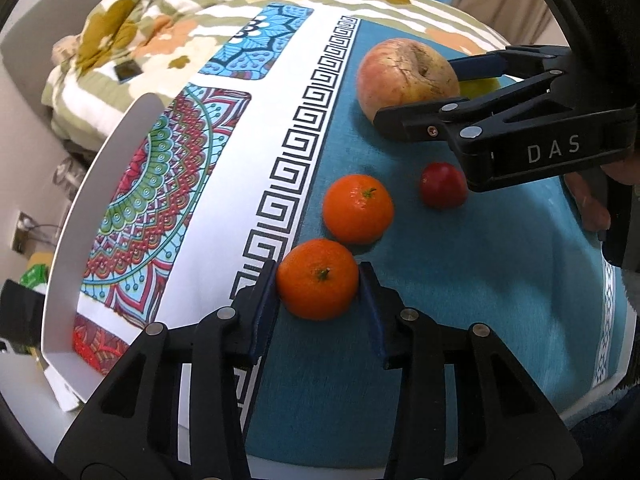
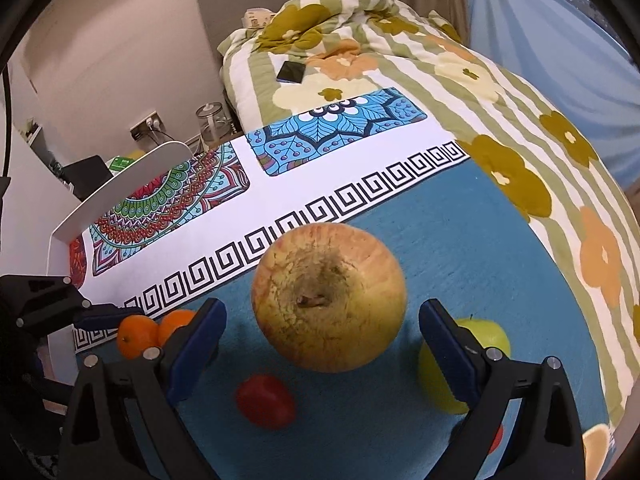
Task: Organize fruits
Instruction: 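Grasp a mandarin with the left tool while the right tool grasps the large yellow apple, then carry the mandarin to the bowl with the left tool while the right tool carries the apple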
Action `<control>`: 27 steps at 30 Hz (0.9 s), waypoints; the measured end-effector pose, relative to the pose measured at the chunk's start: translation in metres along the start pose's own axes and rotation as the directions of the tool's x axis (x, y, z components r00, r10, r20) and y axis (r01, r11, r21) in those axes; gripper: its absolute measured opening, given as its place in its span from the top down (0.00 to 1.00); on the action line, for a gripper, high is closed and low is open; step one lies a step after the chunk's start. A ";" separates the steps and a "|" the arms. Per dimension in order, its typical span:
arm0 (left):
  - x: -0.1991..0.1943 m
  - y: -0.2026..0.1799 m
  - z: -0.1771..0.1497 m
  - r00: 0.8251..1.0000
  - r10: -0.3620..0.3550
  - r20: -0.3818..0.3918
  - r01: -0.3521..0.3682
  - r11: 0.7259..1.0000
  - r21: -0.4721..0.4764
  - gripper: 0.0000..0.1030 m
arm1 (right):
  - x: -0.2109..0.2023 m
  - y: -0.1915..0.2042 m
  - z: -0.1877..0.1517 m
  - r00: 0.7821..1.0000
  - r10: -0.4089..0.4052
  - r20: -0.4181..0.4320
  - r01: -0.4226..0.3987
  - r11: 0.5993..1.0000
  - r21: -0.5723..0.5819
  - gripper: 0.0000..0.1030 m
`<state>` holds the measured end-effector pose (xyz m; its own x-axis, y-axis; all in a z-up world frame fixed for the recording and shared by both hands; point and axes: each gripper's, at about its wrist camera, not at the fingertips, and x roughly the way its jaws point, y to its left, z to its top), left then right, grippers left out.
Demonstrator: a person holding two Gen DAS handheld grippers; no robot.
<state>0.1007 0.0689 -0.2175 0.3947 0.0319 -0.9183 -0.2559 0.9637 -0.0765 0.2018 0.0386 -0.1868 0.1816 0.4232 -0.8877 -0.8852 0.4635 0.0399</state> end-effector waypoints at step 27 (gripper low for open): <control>-0.041 -0.005 0.020 0.998 0.028 0.060 -0.032 0.998 0.056 0.58 | -0.038 -0.003 -0.001 0.998 -0.040 0.051 0.035 0.995 0.093 0.31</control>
<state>0.1033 0.0675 -0.1721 0.4394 0.0748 -0.8952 -0.2182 0.9756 -0.0256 0.1967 0.0206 -0.1541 0.2387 0.4435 -0.8639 -0.8343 0.5489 0.0513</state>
